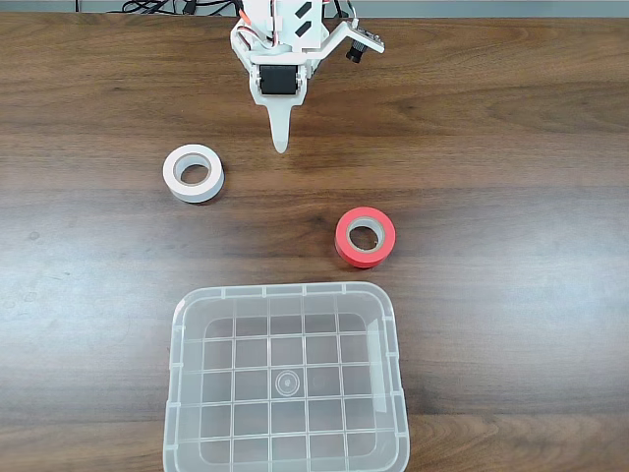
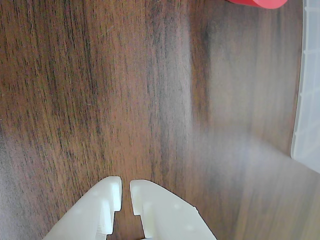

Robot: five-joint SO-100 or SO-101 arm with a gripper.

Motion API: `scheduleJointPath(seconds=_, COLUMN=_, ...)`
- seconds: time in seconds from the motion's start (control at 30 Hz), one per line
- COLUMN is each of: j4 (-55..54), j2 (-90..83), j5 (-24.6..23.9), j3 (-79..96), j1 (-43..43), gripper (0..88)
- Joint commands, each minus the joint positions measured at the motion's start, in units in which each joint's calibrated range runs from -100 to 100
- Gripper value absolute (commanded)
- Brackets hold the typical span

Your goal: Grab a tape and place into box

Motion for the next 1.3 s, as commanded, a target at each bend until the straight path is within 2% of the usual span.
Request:
scheduleJointPath(seconds=0.0, j4=-0.04, j2=-0.72, j5=-0.57, j3=-0.68, j1=0.38, gripper=1.3)
scheduleJointPath(seconds=0.93, j4=-2.10, j2=-0.80, j5=-0.36, j3=-1.12, j1=-0.21, gripper=1.3)
scheduleJointPath(seconds=1.27, j4=-5.52, j2=0.09, j5=-0.20, j3=-12.68, j1=6.67, gripper=1.3)
